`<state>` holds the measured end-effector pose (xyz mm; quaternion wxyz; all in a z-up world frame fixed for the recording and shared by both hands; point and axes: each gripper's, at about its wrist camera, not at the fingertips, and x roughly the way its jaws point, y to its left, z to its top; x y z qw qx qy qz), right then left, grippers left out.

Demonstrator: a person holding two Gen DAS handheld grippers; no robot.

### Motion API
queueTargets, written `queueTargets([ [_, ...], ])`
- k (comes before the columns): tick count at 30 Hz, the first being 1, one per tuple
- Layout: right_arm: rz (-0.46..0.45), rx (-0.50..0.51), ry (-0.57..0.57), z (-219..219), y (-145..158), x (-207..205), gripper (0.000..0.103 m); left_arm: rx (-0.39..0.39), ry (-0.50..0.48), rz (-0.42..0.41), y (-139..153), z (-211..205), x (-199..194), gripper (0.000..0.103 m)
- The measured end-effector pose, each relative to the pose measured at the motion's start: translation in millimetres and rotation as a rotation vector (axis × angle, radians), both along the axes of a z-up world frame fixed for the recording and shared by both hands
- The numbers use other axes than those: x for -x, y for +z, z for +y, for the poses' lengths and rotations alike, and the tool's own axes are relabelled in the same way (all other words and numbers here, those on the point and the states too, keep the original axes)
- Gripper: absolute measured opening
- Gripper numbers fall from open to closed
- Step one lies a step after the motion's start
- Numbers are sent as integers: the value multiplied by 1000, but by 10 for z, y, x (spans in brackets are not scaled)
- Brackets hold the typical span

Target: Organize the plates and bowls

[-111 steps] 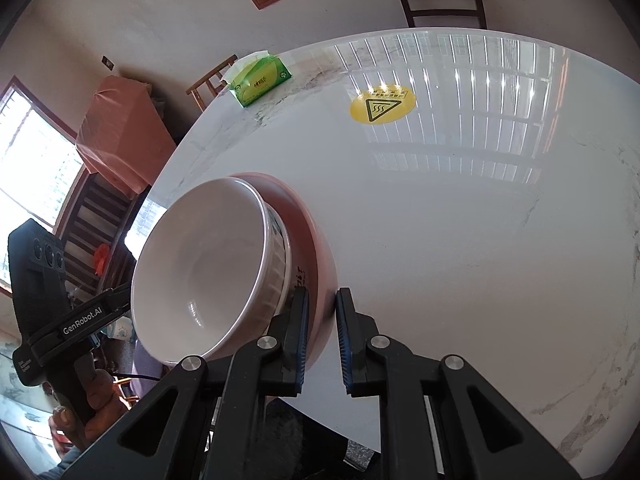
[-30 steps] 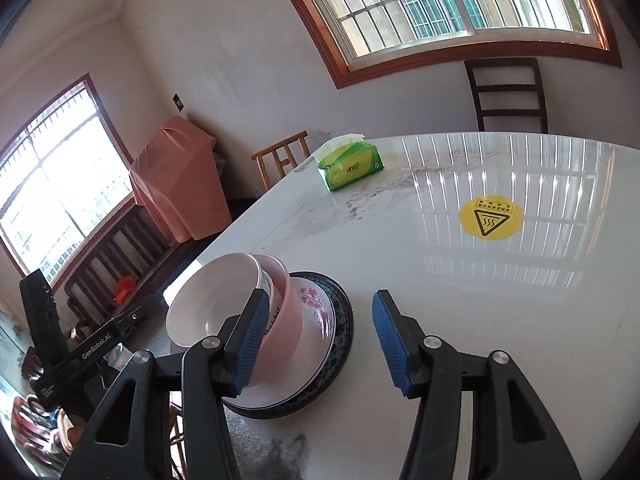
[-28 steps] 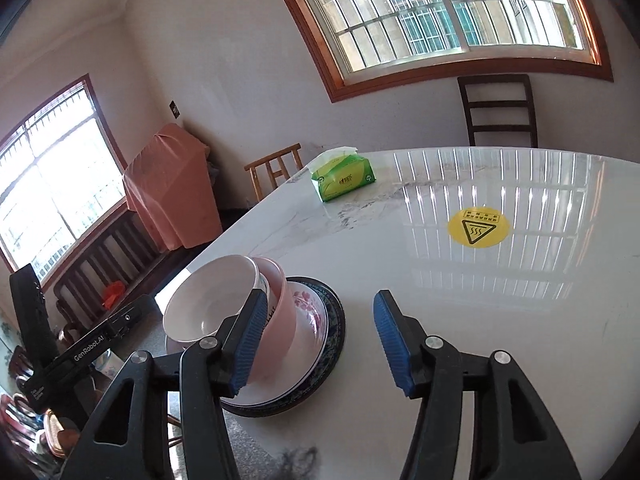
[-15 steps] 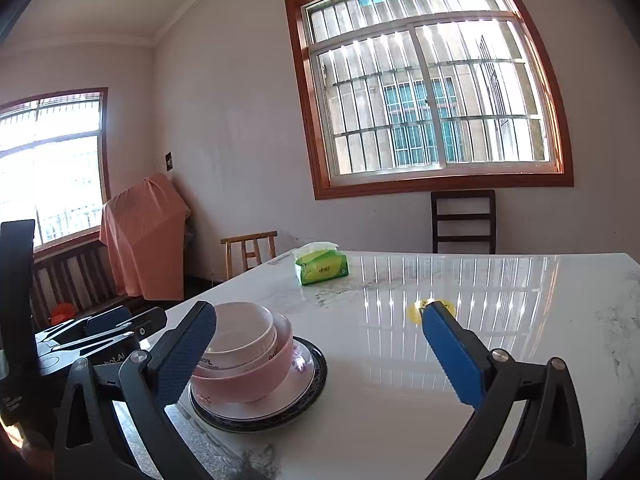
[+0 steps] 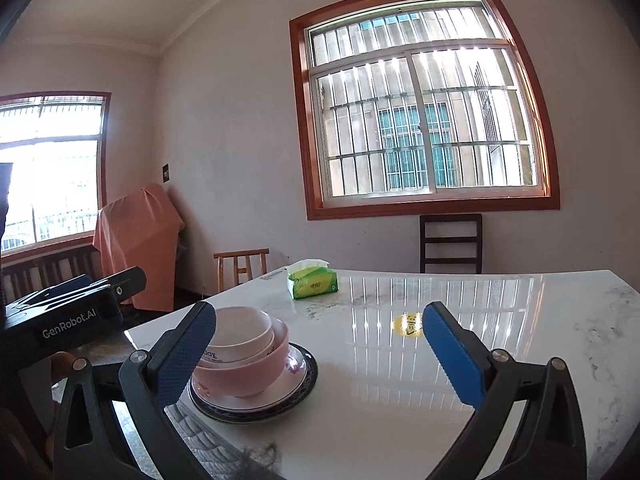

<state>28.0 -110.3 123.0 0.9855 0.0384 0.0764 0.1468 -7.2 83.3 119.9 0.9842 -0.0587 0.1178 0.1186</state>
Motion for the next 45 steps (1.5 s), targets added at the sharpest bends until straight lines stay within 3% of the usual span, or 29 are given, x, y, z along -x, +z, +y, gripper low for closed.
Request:
queueTargets([
  [9, -45, -37, 5, 5, 89, 255, 103, 29, -29, -23, 116, 4, 258, 87],
  [15, -56, -44, 14, 16, 101, 373, 103, -55, -27, -34, 183, -133, 431, 87],
  [19, -68, -46, 14, 4, 126, 454, 103, -4, -109, -99, 227, -109, 631, 87],
  [23, -66, -45, 15, 3, 138, 482, 103, 27, -123, -143, 297, -103, 782, 87],
  [27, -66, -50, 19, -7, 145, 491, 103, 11, -121, -118, 339, -145, 814, 103],
  [31, -68, -23, 9, 40, 132, 510, 103, -35, -107, -58, 252, -216, 739, 103],
  [45, 21, -12, 40, 122, -64, 416, 103, 48, -76, 23, -11, 17, 579, 103],
])
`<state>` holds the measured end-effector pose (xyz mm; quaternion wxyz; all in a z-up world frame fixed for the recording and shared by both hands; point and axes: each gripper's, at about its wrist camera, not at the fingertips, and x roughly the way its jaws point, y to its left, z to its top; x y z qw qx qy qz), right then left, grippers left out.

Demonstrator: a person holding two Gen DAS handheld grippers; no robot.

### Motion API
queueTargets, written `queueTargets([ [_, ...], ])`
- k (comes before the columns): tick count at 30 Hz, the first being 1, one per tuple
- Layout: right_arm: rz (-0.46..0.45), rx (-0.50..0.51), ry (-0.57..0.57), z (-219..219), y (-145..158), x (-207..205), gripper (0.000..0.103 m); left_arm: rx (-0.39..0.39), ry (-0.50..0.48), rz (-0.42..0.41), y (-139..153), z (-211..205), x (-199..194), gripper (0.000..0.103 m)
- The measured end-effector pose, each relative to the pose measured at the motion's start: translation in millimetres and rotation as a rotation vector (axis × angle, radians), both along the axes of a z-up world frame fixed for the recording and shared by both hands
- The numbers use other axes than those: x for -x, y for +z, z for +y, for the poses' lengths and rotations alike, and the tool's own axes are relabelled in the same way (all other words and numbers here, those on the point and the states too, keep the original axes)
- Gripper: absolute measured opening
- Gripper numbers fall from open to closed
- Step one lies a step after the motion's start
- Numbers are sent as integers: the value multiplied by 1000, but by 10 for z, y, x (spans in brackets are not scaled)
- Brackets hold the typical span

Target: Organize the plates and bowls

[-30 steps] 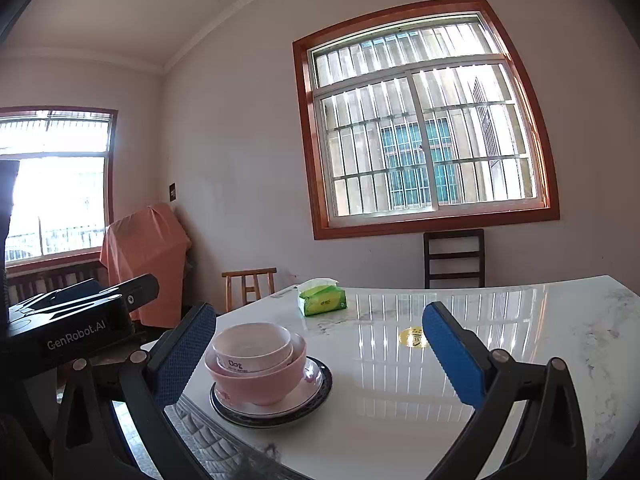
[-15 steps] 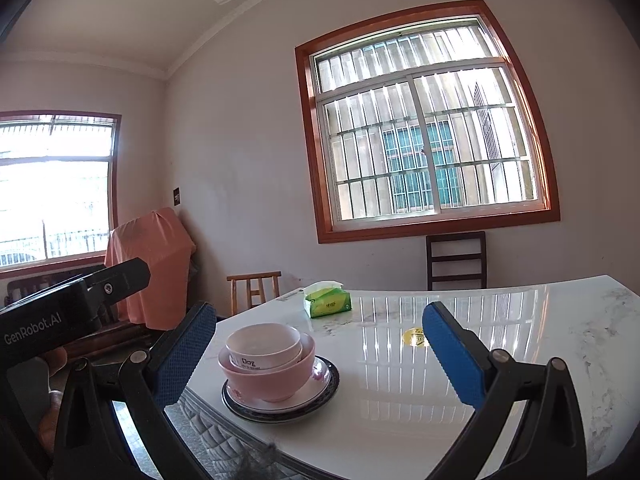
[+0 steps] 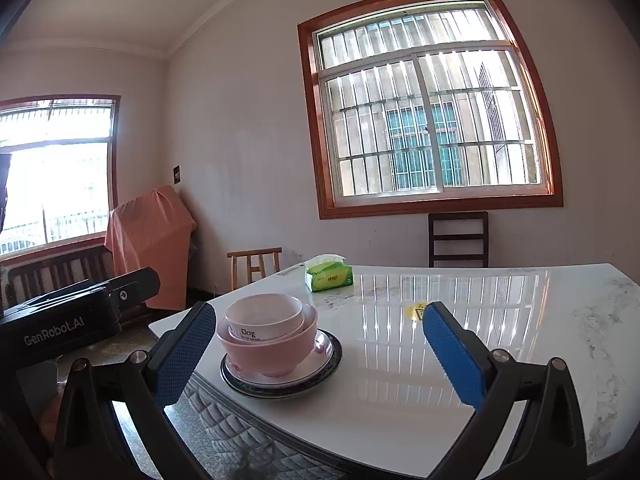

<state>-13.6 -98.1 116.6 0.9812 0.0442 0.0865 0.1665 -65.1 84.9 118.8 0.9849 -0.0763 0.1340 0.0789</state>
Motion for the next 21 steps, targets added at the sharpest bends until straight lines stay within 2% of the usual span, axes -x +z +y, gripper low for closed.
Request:
queueTargets([
  [13, 43, 32, -4, 49, -160, -80, 103, -6, 36, 75, -289, 68, -283, 103],
  [17, 52, 58, -28, 73, -259, -138, 103, -22, 61, 86, -439, 79, -382, 103],
  [21, 101, 45, -46, 41, -396, -227, 103, -18, 67, 109, -636, 102, -476, 103],
])
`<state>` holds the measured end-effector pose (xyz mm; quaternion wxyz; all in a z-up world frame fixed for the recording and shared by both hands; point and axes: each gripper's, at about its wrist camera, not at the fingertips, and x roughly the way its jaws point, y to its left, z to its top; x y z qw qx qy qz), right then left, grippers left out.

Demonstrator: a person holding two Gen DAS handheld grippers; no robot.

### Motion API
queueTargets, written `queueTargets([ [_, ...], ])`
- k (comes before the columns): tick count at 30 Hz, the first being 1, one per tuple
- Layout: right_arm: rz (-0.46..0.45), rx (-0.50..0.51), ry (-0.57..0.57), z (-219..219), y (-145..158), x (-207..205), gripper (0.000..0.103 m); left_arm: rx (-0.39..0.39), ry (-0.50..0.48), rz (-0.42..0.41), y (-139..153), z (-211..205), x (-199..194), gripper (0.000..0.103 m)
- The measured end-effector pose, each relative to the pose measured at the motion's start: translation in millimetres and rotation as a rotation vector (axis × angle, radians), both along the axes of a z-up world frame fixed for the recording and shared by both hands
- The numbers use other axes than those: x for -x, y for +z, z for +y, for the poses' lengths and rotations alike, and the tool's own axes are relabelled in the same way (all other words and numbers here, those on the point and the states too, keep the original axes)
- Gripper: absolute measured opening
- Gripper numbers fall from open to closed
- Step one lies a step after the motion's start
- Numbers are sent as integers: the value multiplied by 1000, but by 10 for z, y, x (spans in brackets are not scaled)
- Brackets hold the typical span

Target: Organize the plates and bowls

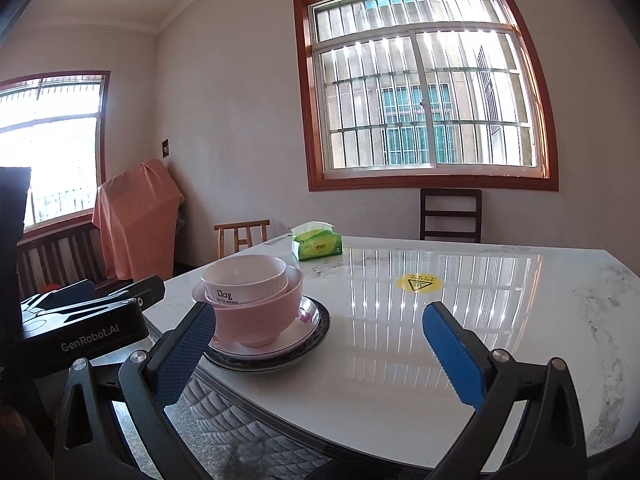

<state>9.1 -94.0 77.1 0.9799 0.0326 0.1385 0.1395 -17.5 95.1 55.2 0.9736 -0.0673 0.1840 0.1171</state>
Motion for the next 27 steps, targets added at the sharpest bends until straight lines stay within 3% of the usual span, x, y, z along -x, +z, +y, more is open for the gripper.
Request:
queueTargets([
  [8, 78, 30, -7, 32, -223, -110, 103, -5, 17, 79, -391, 20, -137, 103],
  [27, 136, 25, 25, 84, -293, -168, 103, 1, 26, 162, -558, 40, -274, 103],
])
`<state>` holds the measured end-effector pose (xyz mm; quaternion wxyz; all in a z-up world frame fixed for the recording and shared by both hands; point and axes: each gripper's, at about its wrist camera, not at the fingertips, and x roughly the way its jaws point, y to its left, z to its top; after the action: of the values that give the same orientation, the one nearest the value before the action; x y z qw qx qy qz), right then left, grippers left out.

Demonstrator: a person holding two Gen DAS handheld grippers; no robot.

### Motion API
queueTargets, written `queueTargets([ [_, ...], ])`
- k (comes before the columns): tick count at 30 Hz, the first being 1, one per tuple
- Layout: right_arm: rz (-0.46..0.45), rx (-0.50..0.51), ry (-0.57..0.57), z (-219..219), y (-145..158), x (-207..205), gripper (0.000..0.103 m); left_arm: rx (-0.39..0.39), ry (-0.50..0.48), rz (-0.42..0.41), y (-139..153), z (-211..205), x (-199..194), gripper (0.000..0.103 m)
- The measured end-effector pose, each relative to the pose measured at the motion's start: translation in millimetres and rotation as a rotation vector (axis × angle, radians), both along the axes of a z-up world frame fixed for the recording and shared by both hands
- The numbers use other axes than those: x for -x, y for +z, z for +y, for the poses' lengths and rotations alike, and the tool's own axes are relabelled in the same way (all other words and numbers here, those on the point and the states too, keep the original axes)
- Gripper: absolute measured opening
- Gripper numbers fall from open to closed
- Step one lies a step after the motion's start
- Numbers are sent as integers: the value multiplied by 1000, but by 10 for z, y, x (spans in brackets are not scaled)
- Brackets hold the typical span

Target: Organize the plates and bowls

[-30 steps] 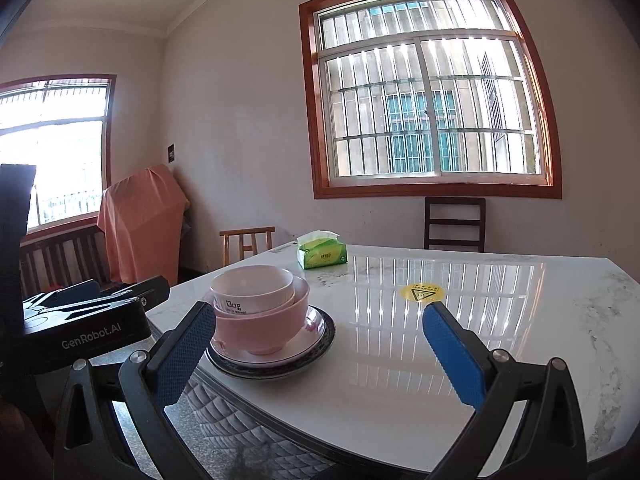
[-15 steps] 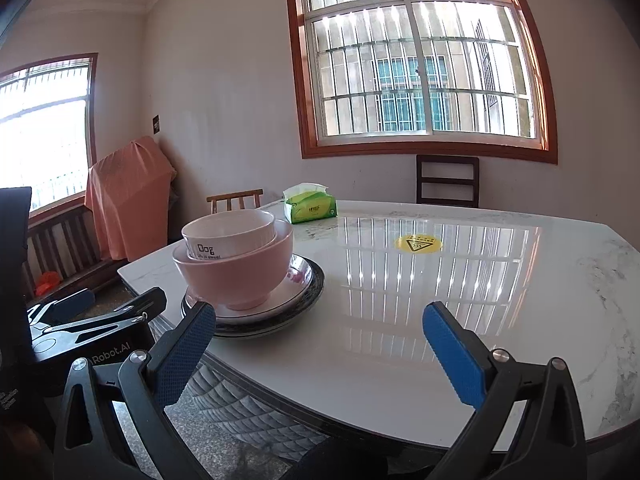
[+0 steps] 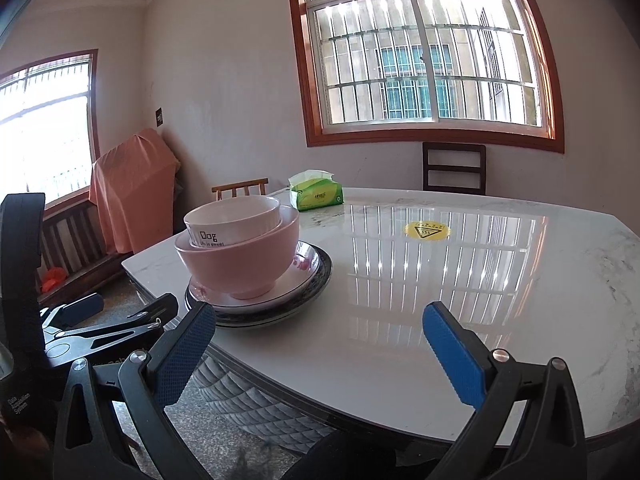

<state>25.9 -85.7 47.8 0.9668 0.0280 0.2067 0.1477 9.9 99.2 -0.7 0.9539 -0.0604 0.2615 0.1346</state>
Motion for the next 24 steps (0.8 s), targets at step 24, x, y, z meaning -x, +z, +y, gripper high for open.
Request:
queueTargets([
  [24, 33, 29, 5, 67, -59, -49, 103, 19, -4, 10, 22, 10, 34, 103],
])
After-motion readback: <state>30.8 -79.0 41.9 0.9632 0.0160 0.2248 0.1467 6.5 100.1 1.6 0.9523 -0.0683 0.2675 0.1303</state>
